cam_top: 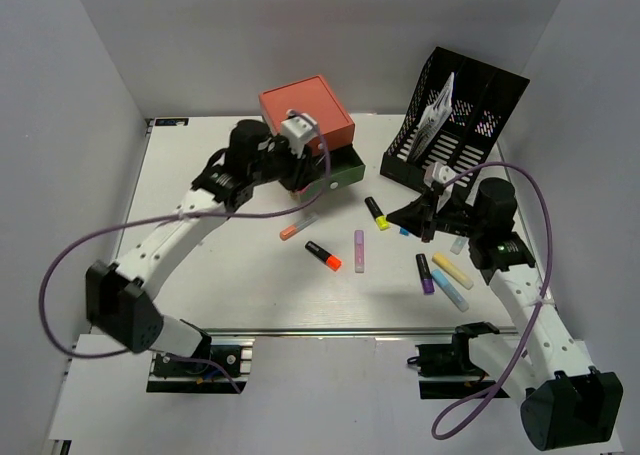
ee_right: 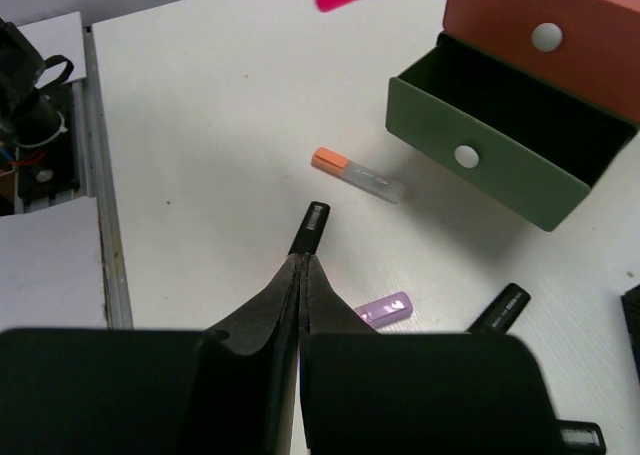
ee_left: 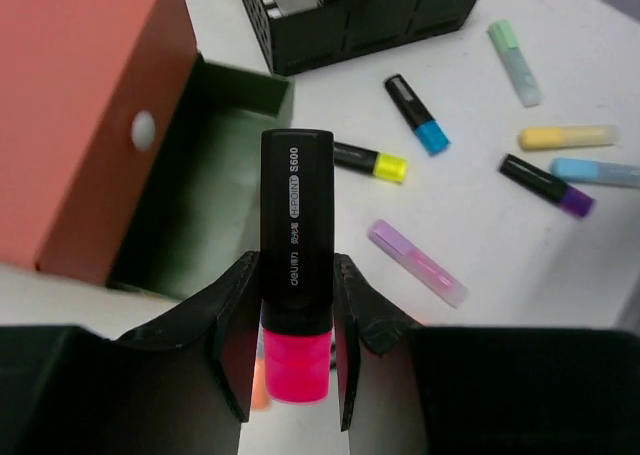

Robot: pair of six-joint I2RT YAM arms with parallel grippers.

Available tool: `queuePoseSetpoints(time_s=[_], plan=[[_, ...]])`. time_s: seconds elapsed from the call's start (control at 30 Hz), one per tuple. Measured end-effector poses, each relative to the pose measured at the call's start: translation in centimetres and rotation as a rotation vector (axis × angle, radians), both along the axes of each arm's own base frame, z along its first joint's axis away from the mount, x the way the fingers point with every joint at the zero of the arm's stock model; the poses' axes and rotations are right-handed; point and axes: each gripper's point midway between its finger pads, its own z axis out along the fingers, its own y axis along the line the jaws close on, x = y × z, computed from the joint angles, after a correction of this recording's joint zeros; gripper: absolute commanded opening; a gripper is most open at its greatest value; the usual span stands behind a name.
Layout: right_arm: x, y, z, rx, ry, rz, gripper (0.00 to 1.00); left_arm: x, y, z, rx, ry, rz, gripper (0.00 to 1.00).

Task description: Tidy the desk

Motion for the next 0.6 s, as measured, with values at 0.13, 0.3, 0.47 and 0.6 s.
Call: queuePoseSetpoints(time_s=[0.13, 0.3, 0.47, 0.6], plan=[[0.5, -0.7, 0.3, -0.003, -0.017, -0.037, 0.00, 3.2, -1.9, -0.1, 0.077, -0.079, -0.032, 0.03], [1.2, -1.4, 0.2, -0.008, -0.017, -0.082, 0.00, 5.8, -2.7, -1.8, 0.161, -0.142, -0.057, 0.06], [1.7, -2.0, 0.2, -0.008, -0.015, -0.112, 0.00, 7.9, -2.9, -5.1, 0.247, -0.149, -0.054, 0.20], [2.0, -2.4, 0.2, -0.006, -0.011, -0.129, 0.01, 9.1, -3.1, -6.8, 0.296, -0.148, -0.045, 0.41]])
